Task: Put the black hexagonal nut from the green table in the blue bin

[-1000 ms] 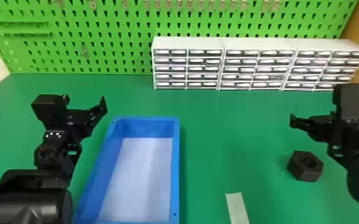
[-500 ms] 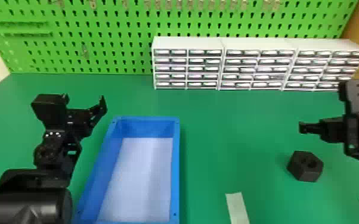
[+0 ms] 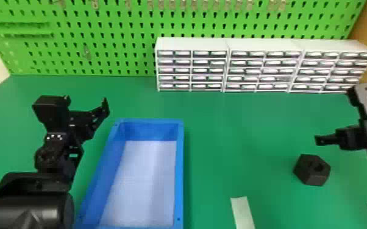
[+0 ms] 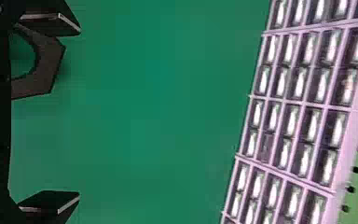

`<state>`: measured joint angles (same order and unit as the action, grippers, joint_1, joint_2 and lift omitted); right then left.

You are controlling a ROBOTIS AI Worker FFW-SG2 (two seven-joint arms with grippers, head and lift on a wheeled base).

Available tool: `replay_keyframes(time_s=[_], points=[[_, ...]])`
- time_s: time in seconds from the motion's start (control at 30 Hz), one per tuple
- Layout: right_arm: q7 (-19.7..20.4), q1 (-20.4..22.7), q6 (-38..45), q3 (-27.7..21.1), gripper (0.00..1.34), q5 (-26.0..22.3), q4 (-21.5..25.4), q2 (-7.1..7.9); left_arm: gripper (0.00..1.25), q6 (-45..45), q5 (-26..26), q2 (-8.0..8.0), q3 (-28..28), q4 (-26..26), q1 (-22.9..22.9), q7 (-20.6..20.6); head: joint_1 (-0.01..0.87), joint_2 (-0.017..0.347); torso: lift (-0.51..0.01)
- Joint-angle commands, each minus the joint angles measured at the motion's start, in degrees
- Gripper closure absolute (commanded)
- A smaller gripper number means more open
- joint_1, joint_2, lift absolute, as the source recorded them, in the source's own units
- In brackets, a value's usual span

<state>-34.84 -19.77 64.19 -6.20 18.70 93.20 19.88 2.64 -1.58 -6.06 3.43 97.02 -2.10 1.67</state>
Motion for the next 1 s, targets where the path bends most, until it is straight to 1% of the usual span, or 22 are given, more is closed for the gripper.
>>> replay_keyframes(time_s=[0.0, 0.1, 0.23, 0.4, 0.53, 0.8, 0.97], points=[[-3.04, -1.06, 0.85, 1.19, 0.07, 2.57, -2.67, 0.77, 0.24, 0.0, 0.0, 0.0, 0.09, 0.01, 0.08, 0.0, 0.686, 0.052, -0.097], [-5.15, -1.85, 1.38, 2.07, 0.07, 3.54, -4.34, 1.21, 0.24, 0.0, 0.09, 0.0, 0.0, 0.01, 0.08, 0.0, 0.686, 0.052, -0.097], [-9.9, -3.17, 1.47, 3.48, 0.07, 6.17, -7.33, 1.91, 0.24, 0.0, 0.18, 0.0, 0.0, 0.01, 0.08, 0.0, 0.686, 0.052, -0.097], [-11.04, -4.14, 1.29, 4.53, 0.08, 6.0, -9.44, 2.53, 0.24, 0.0, 0.27, 0.0, 0.0, 0.01, 0.08, 0.0, 0.686, 0.052, -0.097], [-13.77, -5.63, 1.12, 6.2, 0.08, 6.53, -13.13, 3.32, 0.24, 0.0, 0.44, 0.0, 0.0, -0.08, 0.08, 0.0, 0.686, 0.052, -0.097], [-15.88, -7.39, -0.38, 7.52, 0.11, 5.73, -17.97, 4.46, 0.24, 0.0, 0.7, 0.0, 0.09, -0.08, 0.08, 0.0, 0.686, 0.052, -0.097], [-16.58, -8.27, -0.91, 8.14, 0.11, 5.03, -19.46, 4.81, 0.24, 0.0, 0.7, 0.0, 0.09, -0.08, 0.17, 0.0, 0.686, 0.052, -0.097]])
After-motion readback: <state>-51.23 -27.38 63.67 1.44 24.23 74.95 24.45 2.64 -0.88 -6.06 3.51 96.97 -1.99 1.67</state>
